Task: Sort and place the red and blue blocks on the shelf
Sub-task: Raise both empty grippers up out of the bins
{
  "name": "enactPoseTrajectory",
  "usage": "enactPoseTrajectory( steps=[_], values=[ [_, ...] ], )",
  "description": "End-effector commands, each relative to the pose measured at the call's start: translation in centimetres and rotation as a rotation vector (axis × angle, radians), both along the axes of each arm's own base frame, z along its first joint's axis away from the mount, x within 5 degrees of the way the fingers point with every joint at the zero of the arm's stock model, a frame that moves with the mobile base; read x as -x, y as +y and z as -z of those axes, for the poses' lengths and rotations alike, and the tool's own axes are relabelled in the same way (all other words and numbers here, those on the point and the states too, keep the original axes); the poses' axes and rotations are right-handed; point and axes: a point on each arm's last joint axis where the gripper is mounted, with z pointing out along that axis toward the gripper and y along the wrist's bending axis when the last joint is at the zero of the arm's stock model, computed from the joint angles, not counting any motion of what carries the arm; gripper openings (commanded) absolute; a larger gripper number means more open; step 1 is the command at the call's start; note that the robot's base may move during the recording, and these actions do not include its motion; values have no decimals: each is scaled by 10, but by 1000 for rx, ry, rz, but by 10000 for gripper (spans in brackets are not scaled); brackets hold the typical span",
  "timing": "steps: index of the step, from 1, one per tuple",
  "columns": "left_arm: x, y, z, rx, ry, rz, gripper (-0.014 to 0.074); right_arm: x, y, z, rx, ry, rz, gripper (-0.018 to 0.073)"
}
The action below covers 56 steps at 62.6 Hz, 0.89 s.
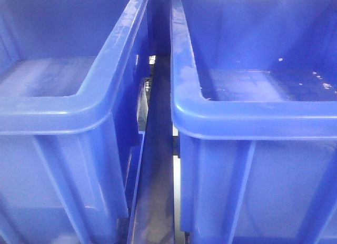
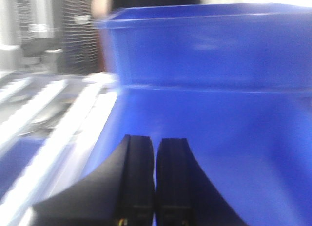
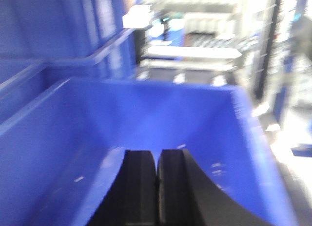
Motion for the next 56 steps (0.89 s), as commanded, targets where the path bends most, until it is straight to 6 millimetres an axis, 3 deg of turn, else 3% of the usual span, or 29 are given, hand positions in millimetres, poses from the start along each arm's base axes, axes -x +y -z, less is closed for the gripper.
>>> enactPoseTrajectory(
  steps=[1,22,56],
  values=[
    [8,2,-13,-4,-64,-29,125,5,-4,-19,4,-116,37,50],
    [21,0,-14,32,-106,-19,125,23,-9,-19,6,-119,81,50],
    [21,0,-14,32,-106,-19,125,23,-9,-19,6,-122,81,50]
  ],
)
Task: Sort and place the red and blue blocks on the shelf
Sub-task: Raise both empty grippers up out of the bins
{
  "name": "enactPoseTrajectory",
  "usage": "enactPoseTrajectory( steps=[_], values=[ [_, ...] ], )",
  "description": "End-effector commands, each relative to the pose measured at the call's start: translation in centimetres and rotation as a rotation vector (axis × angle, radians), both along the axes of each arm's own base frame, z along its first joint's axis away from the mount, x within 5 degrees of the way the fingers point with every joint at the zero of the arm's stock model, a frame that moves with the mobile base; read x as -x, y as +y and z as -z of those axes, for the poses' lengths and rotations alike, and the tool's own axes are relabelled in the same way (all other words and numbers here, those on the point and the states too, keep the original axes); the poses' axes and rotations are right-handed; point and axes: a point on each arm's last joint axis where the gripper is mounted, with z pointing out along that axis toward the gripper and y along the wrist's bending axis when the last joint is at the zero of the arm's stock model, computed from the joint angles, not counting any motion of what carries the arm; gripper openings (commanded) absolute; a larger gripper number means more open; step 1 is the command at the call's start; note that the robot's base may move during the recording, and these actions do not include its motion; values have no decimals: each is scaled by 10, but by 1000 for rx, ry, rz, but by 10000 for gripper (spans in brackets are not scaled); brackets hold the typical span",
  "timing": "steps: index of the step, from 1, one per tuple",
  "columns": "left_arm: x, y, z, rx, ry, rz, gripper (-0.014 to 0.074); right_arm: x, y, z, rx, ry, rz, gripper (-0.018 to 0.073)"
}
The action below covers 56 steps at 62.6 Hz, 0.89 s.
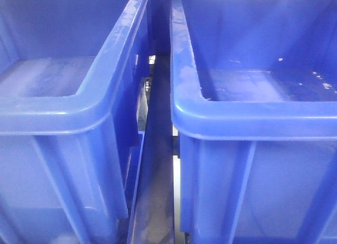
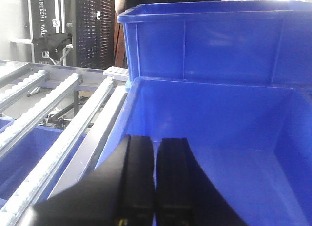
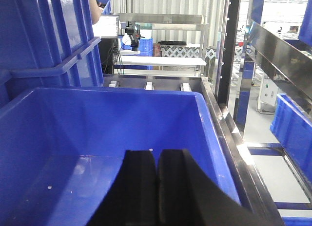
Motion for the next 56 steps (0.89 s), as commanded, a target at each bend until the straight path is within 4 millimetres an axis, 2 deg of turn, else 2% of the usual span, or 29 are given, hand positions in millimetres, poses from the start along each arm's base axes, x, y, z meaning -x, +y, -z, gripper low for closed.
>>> enactPoseTrajectory(
  steps=[1,26,35,46,56],
  values=[
    [2,1,-16,8,-91,-14,125,3,-1,-17,8,-105,11,50],
    [2,1,-16,8,-91,-14,125,3,-1,-11,9,-90,11,50],
    [2,1,-16,8,-91,-14,125,7,-1,11,10,-61,11,50],
    [2,1,-16,8,-91,-14,125,13,-1,52,12,-4,10,50],
    [2,1,-16,8,-91,-14,125,19,-1,73,13,36,8,50]
  ],
)
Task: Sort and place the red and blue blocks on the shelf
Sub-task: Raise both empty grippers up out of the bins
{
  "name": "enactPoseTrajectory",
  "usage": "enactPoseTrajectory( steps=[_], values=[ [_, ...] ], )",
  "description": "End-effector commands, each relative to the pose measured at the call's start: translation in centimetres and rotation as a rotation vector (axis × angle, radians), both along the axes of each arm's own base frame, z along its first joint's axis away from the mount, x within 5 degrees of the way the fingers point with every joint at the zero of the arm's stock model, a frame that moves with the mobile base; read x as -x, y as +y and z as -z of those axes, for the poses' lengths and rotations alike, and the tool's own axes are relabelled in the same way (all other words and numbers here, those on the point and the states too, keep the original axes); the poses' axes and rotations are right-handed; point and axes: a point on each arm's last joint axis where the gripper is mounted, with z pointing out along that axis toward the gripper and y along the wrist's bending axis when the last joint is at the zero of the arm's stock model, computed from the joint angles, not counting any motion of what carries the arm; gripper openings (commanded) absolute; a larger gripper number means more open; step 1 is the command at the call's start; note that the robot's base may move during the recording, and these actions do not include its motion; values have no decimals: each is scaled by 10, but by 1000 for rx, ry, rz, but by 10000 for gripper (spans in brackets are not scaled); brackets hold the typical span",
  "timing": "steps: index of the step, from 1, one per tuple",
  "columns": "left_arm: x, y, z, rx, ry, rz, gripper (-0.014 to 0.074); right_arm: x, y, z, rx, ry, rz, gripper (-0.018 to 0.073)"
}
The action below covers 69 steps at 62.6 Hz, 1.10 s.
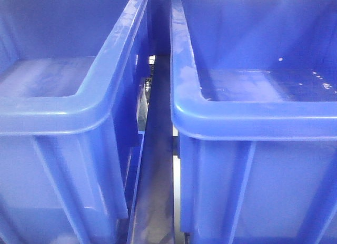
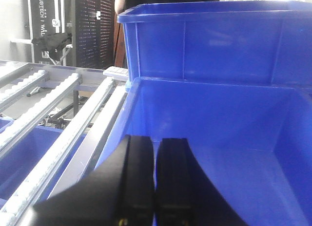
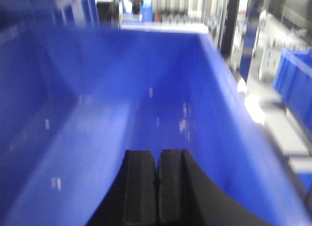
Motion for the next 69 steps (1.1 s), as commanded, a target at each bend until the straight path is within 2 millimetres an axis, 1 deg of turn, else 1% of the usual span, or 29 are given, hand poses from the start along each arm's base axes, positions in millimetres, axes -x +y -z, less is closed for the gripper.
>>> enactPoseTrajectory(
  steps=[1,10,18,21,28,36,69],
  values=[
    [2,1,-16,8,-92,-15,125,4,-1,-9,8,-93,9,50],
    [2,1,-16,8,-92,-15,125,9,-1,-2,8,-99,8,50],
    [2,1,-16,8,-92,-15,125,12,-1,13,7,-124,9,50],
    [2,1,-16,8,-92,-15,125,13,-1,16,8,-114,8,50],
    [2,1,-16,8,-92,-15,125,13,-1,15,8,-112,8,50],
    [2,1,-16,8,-92,-15,125,13,-1,11,6,-154,10,50],
    [2,1,-16,8,-92,-15,125,14,-1,9,-2,-184,11,50]
  ],
)
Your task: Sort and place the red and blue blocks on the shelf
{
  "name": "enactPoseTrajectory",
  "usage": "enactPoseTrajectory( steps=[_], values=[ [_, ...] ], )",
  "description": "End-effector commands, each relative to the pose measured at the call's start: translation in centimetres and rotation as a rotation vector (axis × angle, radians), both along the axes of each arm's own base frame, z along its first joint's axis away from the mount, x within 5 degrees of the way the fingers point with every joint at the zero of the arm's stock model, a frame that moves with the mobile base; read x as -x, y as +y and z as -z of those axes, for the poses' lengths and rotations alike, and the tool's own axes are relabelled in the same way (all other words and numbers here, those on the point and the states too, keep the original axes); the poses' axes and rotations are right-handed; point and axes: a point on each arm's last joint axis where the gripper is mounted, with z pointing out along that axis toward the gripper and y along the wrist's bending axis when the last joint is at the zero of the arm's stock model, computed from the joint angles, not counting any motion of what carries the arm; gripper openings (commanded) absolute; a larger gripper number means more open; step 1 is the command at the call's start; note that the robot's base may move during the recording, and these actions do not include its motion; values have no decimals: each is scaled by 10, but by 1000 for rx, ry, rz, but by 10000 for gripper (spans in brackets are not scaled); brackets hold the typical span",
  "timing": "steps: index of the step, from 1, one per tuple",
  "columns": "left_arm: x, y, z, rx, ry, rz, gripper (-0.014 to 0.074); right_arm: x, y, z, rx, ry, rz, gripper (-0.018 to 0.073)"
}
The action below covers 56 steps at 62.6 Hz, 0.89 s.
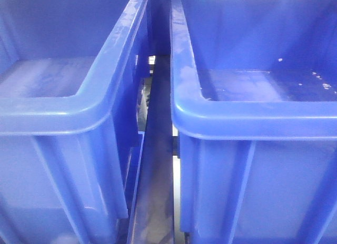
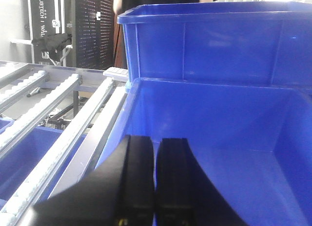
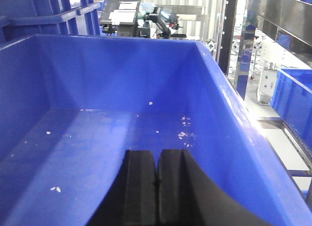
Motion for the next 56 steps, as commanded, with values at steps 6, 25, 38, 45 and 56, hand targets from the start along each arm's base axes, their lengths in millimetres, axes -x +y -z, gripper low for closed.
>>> enactPoseTrajectory(
  steps=[6,25,38,45,56],
  values=[
    [2,1,-16,8,-92,-15,125,3,-1,-9,-1,-82,9,50],
    [2,1,-16,8,-92,-15,125,3,-1,-11,-39,-107,6,50],
    [2,1,-16,8,-92,-15,125,3,-1,-11,-46,-106,5,50],
    [2,1,-16,8,-92,-15,125,3,-1,-11,-45,-106,5,50],
    [2,1,-16,8,-92,-15,125,3,-1,-11,-45,-104,5,50]
  ],
)
